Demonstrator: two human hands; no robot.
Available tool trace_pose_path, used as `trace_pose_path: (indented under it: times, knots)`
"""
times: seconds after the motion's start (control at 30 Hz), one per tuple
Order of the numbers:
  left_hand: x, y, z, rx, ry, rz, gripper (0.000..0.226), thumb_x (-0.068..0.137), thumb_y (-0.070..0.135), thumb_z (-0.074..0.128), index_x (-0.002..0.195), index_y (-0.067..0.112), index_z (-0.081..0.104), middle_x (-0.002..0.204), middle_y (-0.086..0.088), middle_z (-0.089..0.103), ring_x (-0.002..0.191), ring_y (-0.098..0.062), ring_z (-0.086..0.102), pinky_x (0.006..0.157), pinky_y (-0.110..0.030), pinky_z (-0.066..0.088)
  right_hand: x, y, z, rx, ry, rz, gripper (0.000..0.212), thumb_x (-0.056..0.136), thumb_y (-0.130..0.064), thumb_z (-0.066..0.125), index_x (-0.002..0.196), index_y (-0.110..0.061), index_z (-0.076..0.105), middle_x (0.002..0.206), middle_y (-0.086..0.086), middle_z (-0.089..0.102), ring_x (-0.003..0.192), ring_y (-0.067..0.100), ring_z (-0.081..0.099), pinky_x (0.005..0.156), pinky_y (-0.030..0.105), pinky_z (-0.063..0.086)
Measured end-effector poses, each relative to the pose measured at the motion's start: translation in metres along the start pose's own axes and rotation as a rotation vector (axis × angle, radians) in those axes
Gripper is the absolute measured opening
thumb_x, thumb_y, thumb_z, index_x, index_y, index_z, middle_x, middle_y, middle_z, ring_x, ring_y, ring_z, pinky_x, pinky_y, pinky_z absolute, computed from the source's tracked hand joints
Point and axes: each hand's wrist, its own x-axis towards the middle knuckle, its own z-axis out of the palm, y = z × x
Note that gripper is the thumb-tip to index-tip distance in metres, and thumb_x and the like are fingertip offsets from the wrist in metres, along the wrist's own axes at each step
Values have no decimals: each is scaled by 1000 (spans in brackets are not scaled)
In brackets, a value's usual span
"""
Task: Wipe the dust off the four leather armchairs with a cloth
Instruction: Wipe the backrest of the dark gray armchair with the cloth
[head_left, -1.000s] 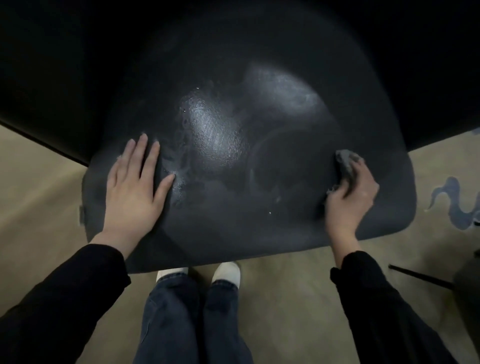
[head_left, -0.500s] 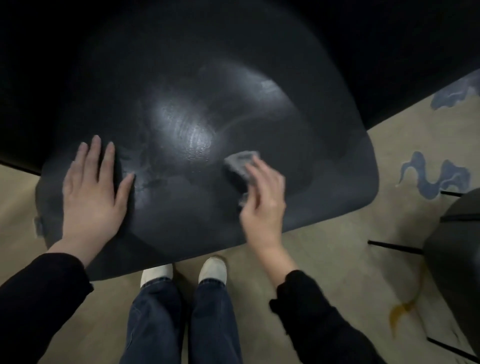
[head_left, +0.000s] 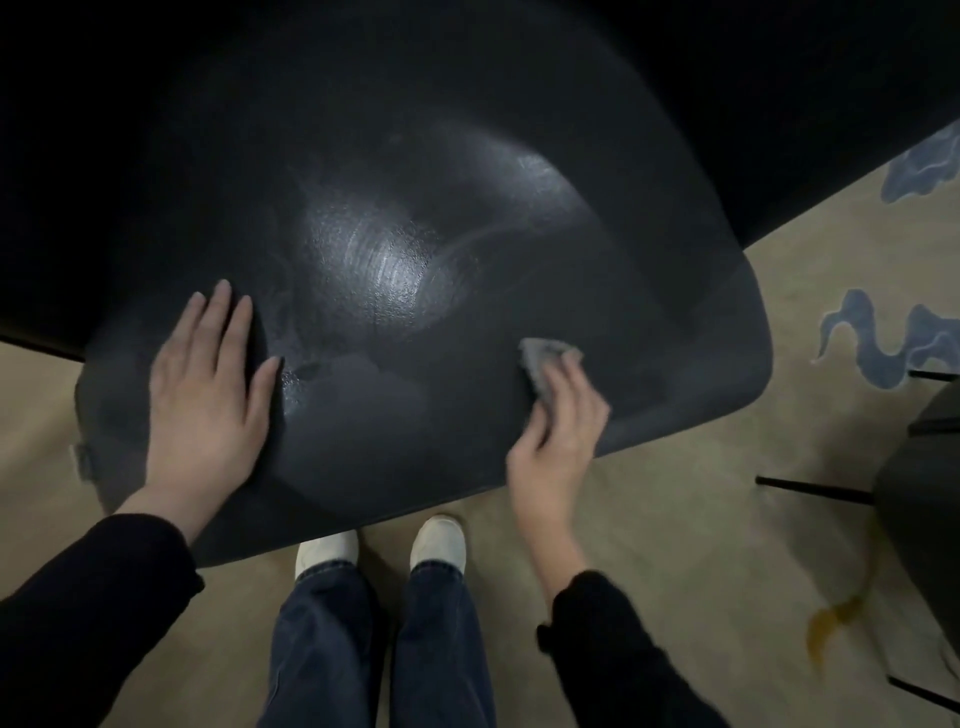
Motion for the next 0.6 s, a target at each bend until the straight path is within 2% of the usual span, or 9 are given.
trace_pose_path:
  times: [0.1, 0.17, 0.27, 0.37, 0.4, 0.47, 0.6]
  knots:
    - [-1, 2, -2, 15, -34, 9, 61, 100, 41, 32, 148, 2, 33, 157, -15, 26, 146, -31, 21, 115, -52, 23, -30, -25, 4, 75, -120, -32, 42, 85, 14, 52, 122, -4, 59, 133, 6, 51, 118, 14, 41, 106, 21, 29]
    - [-2, 7, -4, 22, -56, 18, 63, 99, 42, 31, 149, 4, 31, 158, -13, 25, 147, -29, 20, 115, -52, 23, -24, -28, -2, 113, -129, -12, 41, 86, 15, 52, 121, -5, 61, 130, 5, 53, 117, 11, 42, 105, 16, 30]
    - [0, 21, -5, 23, -82, 38, 65, 98, 46, 29, 150, 7, 29, 160, -10, 22, 148, -26, 17, 114, -51, 22, 11, -10, -23, 85, -51, -10, 39, 85, 13, 51, 119, -2, 61, 127, 9, 53, 118, 14, 44, 105, 17, 30]
    - [5, 37, -1, 5, -79, 89, 65, 97, 45, 31, 149, 6, 32, 159, -12, 24, 147, -29, 20, 112, -53, 25, 66, 34, -48, -29, 79, 90, 39, 83, 12, 51, 118, -2, 61, 127, 14, 54, 121, 19, 45, 107, 12, 25]
    - [7, 41, 1, -2, -79, 88, 65, 97, 45, 31, 149, 6, 32, 159, -12, 24, 147, -29, 20, 112, -54, 25, 85, 52, -58, -75, 128, 127, 40, 82, 12, 50, 118, -1, 61, 126, 15, 55, 121, 23, 46, 107, 13, 25]
    - [10, 45, 5, -7, -73, 58, 66, 96, 46, 31, 149, 7, 32, 159, -12, 24, 147, -28, 18, 112, -54, 23, 121, 87, -76, -129, 213, 236, 41, 78, 10, 47, 116, 1, 61, 122, 18, 57, 118, 32, 50, 106, 23, 32]
    - [9, 45, 13, 3, -54, 33, 66, 95, 46, 31, 148, 8, 32, 159, -10, 24, 148, -26, 16, 112, -53, 20, 152, 130, -87, -146, 226, 415, 43, 79, 6, 43, 119, -1, 59, 123, 16, 58, 117, 32, 50, 104, 30, 36]
